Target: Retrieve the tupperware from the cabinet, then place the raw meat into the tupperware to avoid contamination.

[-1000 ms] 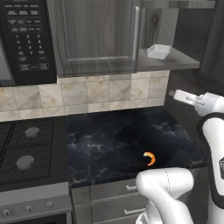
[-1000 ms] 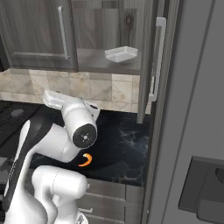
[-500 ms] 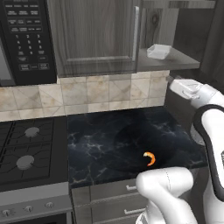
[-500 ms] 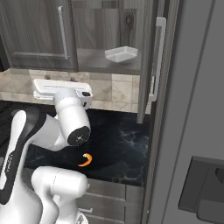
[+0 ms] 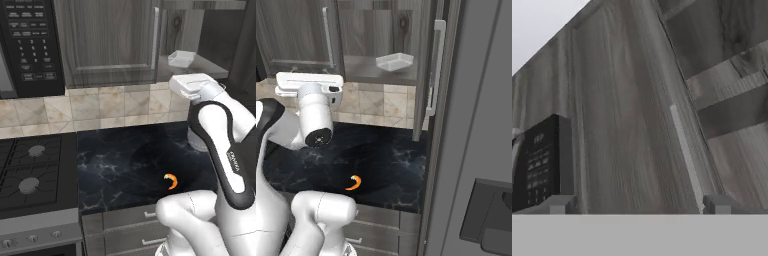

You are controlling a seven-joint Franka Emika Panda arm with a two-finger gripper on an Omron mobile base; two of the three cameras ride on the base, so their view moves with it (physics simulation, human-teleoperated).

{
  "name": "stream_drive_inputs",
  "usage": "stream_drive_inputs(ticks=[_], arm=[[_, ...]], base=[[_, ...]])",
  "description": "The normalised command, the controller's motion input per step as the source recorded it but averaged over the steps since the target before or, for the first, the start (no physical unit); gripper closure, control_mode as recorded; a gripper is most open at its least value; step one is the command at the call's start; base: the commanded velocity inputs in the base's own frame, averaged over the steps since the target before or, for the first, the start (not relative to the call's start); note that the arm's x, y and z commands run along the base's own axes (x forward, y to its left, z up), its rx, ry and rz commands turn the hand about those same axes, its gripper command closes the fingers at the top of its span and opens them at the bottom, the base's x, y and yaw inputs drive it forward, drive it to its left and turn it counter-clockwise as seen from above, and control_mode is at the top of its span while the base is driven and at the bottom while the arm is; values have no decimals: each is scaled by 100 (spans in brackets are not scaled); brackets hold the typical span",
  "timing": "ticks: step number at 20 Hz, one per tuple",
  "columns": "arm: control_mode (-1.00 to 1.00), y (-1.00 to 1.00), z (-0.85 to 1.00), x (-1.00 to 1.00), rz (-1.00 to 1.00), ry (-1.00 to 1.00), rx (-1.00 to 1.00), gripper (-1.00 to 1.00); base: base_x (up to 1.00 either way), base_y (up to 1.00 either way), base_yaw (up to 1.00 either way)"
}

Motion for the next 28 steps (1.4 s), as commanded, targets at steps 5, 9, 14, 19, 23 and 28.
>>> stream_drive_inputs(ticks=[5, 9, 14, 19, 23, 28], arm=[[-100, 51, 34, 64, -13, 0, -6, -100], [-100, 44, 30, 71, -16, 4, -5, -100], [-100, 21, 17, 63, -21, 4, -6, -100], [-100, -1, 15, 42, -24, 1, -2, -100], [-100, -16, 16, 23, -18, 3, 0, -100], [-100, -16, 15, 20, -11, 6, 2, -100]], base=[[0, 0, 0], [0, 0, 0], [0, 0, 0], [0, 0, 0], [0, 0, 0], [0, 0, 0]])
